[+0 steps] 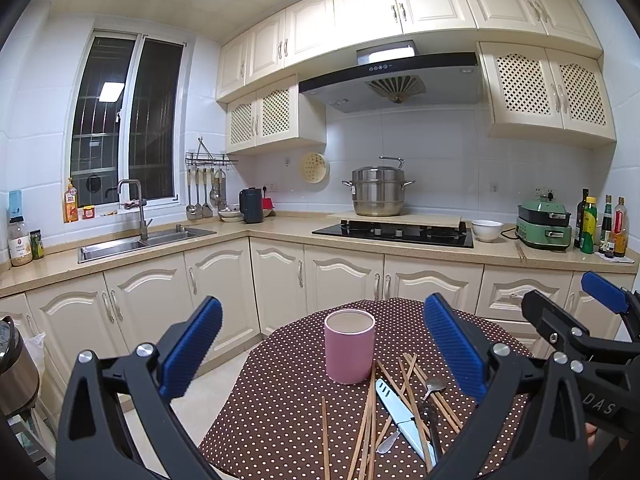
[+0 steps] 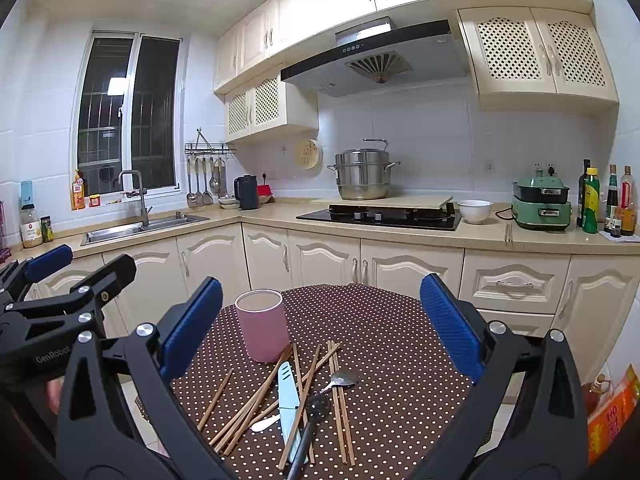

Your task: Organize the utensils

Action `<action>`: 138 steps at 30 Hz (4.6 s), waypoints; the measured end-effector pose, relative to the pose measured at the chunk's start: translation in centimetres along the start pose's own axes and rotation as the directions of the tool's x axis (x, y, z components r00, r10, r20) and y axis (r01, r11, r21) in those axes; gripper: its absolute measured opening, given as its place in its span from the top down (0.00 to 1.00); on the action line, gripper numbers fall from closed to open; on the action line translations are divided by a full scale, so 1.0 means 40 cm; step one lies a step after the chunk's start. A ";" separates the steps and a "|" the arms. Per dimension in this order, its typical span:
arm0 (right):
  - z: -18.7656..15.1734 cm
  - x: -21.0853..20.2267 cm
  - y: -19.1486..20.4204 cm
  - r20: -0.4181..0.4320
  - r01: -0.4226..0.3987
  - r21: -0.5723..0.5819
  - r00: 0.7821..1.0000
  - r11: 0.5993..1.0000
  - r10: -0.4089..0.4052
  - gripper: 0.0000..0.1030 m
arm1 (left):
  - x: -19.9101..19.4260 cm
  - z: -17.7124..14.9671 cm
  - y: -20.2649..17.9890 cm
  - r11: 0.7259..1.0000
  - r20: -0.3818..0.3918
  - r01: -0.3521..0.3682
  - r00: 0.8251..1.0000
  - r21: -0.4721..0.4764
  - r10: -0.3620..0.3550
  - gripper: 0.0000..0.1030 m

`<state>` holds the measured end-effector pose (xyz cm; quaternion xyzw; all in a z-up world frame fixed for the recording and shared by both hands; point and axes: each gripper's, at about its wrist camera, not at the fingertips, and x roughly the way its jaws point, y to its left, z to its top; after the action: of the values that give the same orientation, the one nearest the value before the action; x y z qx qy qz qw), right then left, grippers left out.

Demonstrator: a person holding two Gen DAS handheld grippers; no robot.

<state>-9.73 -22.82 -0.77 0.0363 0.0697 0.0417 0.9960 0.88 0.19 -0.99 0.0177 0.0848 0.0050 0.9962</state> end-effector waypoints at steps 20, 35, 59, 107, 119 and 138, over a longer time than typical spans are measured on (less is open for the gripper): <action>0.000 0.012 0.008 -0.022 0.001 0.017 1.000 1.000 -0.001 0.06 | 0.007 0.004 0.004 1.000 -0.022 0.004 1.000 -0.002 -0.004 0.04; 0.004 0.084 -0.007 -0.116 -0.053 0.067 0.991 0.996 0.061 0.06 | 0.081 0.017 0.024 0.998 -0.132 0.042 0.990 -0.035 -0.047 0.04; -0.228 0.435 -0.140 -0.683 -0.015 -0.063 0.729 0.998 -0.032 0.06 | 0.514 -0.354 0.046 0.980 -0.834 0.198 0.535 -0.030 -0.134 0.57; -0.263 0.822 -0.180 -0.874 0.030 -0.136 0.467 0.990 -0.135 0.94 | 0.606 -0.292 0.125 0.975 -0.758 0.108 0.614 -0.194 -0.219 0.95; -0.219 0.785 -0.191 -0.763 0.126 -0.351 0.537 0.928 -0.361 0.94 | 0.616 -0.295 0.093 0.977 -0.757 0.111 0.617 -0.184 -0.213 0.95; -0.234 0.691 -0.209 -0.828 0.100 0.015 0.559 0.995 -0.044 0.95 | 0.577 -0.242 0.102 0.957 -0.684 0.165 0.670 -0.240 -0.287 0.95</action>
<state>16.85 -28.08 -14.41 0.0395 0.5302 0.0113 0.8469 21.97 4.92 -14.28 -0.0749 0.4640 -0.1058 0.8763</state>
